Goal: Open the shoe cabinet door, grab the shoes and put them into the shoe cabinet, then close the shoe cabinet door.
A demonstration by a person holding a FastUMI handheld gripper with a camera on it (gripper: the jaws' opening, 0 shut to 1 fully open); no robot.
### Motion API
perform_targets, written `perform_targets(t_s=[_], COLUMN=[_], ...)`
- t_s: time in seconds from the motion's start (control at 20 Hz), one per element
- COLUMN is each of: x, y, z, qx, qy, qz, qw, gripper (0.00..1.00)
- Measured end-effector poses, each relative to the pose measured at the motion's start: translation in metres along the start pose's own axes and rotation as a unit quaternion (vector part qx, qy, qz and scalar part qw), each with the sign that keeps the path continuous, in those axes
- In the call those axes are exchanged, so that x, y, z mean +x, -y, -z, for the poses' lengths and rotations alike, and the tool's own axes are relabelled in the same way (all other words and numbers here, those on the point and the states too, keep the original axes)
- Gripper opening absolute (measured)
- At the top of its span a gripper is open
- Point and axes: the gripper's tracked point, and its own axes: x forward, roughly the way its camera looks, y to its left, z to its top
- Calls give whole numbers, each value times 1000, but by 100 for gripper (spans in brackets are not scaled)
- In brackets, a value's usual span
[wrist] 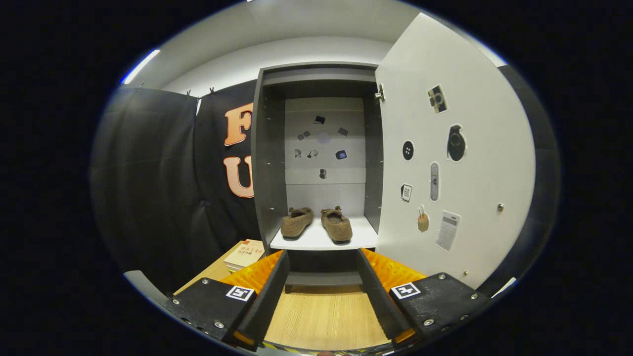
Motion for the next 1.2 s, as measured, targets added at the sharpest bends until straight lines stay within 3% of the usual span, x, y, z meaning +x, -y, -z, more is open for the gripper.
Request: perform_targets(t_s=[0.45, 0.65, 0.85, 1.2], x=[-51, -60, -66, -67], y=[68, 120, 121, 169], z=[13, 14, 15, 10], qx=[39, 57, 69, 73], qy=[29, 38, 42, 64], qz=[-58, -52, -105, -67], qw=[997, 996, 991, 993], gripper=[86, 86, 84, 86])
